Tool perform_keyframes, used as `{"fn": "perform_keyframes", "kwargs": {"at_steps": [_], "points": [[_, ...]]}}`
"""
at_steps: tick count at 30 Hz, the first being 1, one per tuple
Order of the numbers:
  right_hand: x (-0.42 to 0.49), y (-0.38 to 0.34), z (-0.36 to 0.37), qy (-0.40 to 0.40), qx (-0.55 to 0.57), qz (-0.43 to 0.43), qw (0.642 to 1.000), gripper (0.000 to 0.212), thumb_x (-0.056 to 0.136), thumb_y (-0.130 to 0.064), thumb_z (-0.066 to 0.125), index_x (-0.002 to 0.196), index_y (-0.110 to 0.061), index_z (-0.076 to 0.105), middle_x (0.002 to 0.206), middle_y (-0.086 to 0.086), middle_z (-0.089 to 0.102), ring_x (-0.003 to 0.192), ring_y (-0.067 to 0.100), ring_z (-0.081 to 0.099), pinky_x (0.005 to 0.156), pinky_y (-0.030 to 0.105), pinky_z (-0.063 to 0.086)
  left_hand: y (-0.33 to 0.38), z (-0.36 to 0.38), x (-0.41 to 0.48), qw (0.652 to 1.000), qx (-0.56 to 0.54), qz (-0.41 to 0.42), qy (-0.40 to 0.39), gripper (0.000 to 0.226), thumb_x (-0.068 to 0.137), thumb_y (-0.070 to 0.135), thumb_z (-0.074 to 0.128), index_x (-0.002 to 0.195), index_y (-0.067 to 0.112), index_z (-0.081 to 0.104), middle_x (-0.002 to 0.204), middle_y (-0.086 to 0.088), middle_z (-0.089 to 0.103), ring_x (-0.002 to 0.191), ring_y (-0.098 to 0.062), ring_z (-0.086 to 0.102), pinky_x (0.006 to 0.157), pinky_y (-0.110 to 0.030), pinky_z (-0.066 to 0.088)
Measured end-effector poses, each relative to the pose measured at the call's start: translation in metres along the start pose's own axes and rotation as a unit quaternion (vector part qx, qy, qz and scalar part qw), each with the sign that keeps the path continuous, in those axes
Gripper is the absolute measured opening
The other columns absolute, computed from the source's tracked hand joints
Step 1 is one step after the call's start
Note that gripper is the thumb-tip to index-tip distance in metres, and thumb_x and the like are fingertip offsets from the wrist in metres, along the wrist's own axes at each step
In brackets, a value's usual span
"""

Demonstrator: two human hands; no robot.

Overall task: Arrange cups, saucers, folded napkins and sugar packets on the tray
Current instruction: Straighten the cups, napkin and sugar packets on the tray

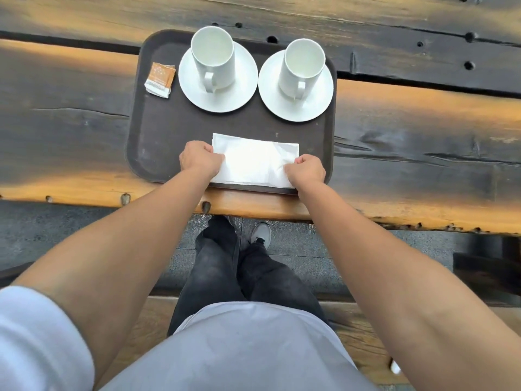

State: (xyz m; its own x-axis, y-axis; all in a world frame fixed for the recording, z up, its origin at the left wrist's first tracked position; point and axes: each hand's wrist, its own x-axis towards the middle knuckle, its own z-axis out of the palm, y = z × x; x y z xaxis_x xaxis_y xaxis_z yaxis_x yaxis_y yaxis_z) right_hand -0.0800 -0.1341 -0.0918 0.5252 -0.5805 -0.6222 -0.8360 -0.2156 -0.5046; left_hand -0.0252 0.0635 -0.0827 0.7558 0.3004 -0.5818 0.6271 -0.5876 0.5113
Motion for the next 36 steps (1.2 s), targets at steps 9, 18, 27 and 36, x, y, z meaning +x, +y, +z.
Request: {"fn": "perform_keyframes", "kwargs": {"at_steps": [9,18,27,36], "points": [[0.006,-0.018,-0.006,-0.032,0.045,0.005,0.998,0.034,0.08,-0.007,0.058,0.057,-0.021,0.036,0.066,-0.001,0.044,0.057,0.021,0.036,0.044,0.025,0.03,0.007,-0.02,0.017,0.997,-0.078,0.008,-0.022,0.02,0.085,0.017,0.068,0.07,0.025,0.057,0.083,0.004,0.063,0.09,-0.024,0.067,0.077,-0.041,0.062],[-0.004,-0.005,-0.008,-0.005,-0.11,-0.006,0.994,0.022,0.08,-0.016,0.061,0.101,-0.012,0.059,0.105,0.007,0.061,0.097,0.027,0.057,0.079,0.031,0.049,-0.006,-0.019,0.007,0.998,0.043,-0.005,-0.04,0.017,0.083,0.019,0.074,0.074,0.014,0.061,0.095,-0.01,0.07,0.091,-0.027,0.065,0.074,-0.032,0.056],[-0.014,-0.013,0.01,0.03,-0.113,0.011,0.993,0.057,0.084,-0.018,0.068,0.132,-0.007,0.041,0.126,0.014,0.059,0.113,0.033,0.06,0.082,0.037,0.049,0.019,0.016,-0.014,0.994,0.103,-0.038,0.018,0.06,0.079,0.027,0.081,0.125,0.004,0.05,0.126,-0.014,0.06,0.112,-0.033,0.061,0.071,-0.035,0.043],[-0.005,-0.007,0.009,0.014,-0.017,0.014,1.0,0.013,0.071,-0.011,0.056,0.065,-0.021,0.051,0.113,0.013,0.064,0.101,0.033,0.061,0.081,0.033,0.052,0.009,0.02,-0.011,1.0,-0.011,-0.001,0.027,0.037,0.068,0.018,0.078,0.06,0.017,0.041,0.092,-0.008,0.064,0.089,-0.028,0.062,0.075,-0.038,0.058]]}}
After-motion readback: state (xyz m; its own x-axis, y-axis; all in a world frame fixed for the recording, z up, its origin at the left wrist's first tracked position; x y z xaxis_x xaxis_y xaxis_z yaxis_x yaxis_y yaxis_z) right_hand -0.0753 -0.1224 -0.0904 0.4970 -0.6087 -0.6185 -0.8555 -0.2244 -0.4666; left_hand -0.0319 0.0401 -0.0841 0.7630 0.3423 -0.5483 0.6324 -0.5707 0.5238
